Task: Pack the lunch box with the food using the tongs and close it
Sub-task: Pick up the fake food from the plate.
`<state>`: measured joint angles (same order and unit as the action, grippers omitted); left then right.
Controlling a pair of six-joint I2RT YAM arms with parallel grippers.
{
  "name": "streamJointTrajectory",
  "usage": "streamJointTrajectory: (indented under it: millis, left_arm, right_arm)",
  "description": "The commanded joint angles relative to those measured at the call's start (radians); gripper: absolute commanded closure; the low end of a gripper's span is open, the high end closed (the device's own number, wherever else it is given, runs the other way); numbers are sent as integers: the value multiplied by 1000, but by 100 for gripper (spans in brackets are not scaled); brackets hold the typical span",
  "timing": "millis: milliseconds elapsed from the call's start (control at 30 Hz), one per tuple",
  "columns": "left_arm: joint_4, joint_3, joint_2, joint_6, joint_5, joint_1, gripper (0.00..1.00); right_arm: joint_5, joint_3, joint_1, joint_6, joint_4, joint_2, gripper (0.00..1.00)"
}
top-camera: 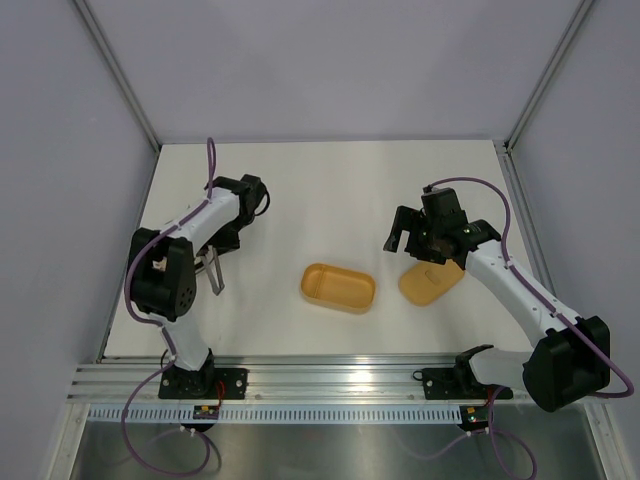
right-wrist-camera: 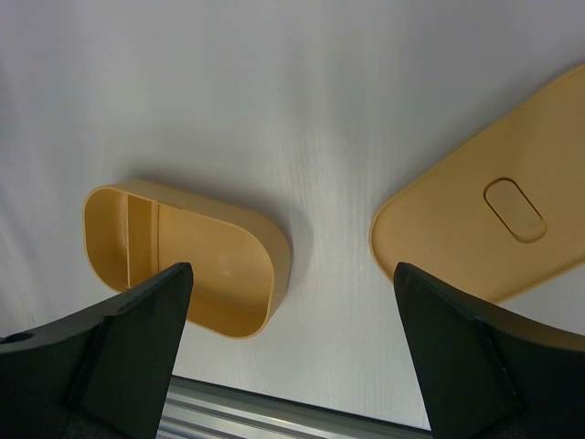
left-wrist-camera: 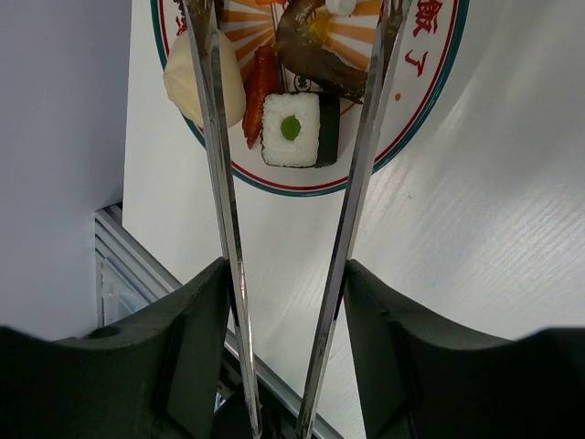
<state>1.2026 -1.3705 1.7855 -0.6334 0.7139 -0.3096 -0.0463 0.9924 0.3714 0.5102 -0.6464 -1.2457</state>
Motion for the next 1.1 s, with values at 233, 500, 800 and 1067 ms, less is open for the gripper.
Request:
streamJointTrajectory:
  millis: [233,500,800,1067]
  left_arm:
    - [-9,42,22,-15,28,6,49]
    - [24,50,2,-32,50,7,55]
    - [25,51,-6,-6,33,29,54]
    - [5,-25,-23,12,33,-63,55]
  right_arm:
    - [-6,-3,6,4,33,25,1]
    - [-9,-6,6,4,34,26,1]
    - [-9,-6,4,7,36,32,0]
    - [-12,-6,4,8,39,28,0]
